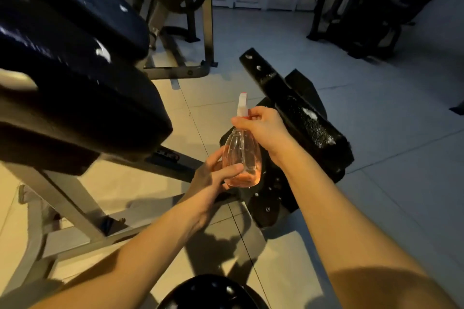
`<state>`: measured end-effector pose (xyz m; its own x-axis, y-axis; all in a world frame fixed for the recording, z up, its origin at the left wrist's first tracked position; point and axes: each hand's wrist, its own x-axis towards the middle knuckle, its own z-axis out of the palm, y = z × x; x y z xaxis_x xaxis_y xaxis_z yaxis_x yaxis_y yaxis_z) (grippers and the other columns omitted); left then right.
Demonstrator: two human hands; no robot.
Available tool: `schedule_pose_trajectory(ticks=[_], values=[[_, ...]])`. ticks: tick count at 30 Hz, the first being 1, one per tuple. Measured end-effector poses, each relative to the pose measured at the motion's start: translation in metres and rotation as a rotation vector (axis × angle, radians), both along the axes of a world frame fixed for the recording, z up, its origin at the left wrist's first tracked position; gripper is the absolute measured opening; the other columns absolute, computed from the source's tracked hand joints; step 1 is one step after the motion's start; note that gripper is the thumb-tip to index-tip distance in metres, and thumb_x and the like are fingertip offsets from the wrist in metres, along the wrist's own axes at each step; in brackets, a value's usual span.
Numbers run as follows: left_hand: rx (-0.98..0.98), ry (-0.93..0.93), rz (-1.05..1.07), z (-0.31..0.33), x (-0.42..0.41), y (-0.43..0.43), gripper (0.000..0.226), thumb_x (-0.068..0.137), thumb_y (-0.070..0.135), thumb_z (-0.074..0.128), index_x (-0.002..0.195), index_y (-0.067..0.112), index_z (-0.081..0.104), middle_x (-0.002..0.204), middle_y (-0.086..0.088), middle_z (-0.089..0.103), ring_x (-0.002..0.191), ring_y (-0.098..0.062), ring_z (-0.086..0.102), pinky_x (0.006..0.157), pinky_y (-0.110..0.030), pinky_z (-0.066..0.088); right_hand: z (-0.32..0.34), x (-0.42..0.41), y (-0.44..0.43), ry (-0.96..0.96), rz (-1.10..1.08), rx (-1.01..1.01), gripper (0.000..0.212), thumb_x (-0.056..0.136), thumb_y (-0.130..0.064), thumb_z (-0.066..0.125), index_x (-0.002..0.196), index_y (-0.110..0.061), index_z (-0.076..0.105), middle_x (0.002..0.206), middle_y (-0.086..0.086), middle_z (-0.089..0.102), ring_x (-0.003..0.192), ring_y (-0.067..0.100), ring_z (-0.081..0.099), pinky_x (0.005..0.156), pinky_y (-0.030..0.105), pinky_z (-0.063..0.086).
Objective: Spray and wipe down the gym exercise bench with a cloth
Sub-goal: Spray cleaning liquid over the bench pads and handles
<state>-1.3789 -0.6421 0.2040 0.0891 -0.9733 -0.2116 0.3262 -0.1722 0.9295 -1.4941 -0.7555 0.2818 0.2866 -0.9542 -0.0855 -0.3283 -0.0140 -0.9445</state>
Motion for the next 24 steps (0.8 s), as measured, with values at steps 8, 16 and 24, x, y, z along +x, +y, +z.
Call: schedule_pose_trajectory(ticks=[8, 16, 24], values=[[-0.007, -0.238, -0.246, -0.055, 0.011, 0.016, 0.071, 0.078, 0.008, 0.083, 0.137, 0.036, 0.055, 0.129, 0.007, 0.068, 0.118, -0.011, 0.066, 0.089, -0.024, 0.058, -0.08, -0.039, 0.075, -0.107, -0.126, -0.167, 0.042, 0.088, -0.025, 0.078, 0.125, -0.027, 0.058, 0.119, -0.008, 0.063, 0.109, 0.003, 0.063, 0.084, 0.018, 0.055], [0.058, -0.385, -0.523, -0.097, 0.003, 0.022, 0.085, 0.064, 0.036, 0.093, 0.138, 0.047, 0.054, 0.133, 0.01, 0.067, 0.126, -0.016, 0.062, 0.112, -0.051, 0.046, -0.121, -0.072, 0.123, 0.011, -0.245, -0.148, 0.042, 0.086, -0.033, 0.08, 0.12, -0.032, 0.055, 0.115, -0.013, 0.062, 0.106, 0.0, 0.06, 0.073, 0.009, 0.048], [0.009, -0.363, -0.645, -0.099, 0.012, 0.022, 0.075, 0.069, 0.022, 0.091, 0.131, 0.045, 0.057, 0.125, 0.014, 0.07, 0.119, -0.009, 0.065, 0.106, -0.039, 0.05, -0.14, -0.068, 0.143, -0.036, -0.351, -0.175, 0.051, 0.085, -0.032, 0.081, 0.126, -0.03, 0.052, 0.113, -0.02, 0.058, 0.108, -0.008, 0.056, 0.082, 0.006, 0.048]])
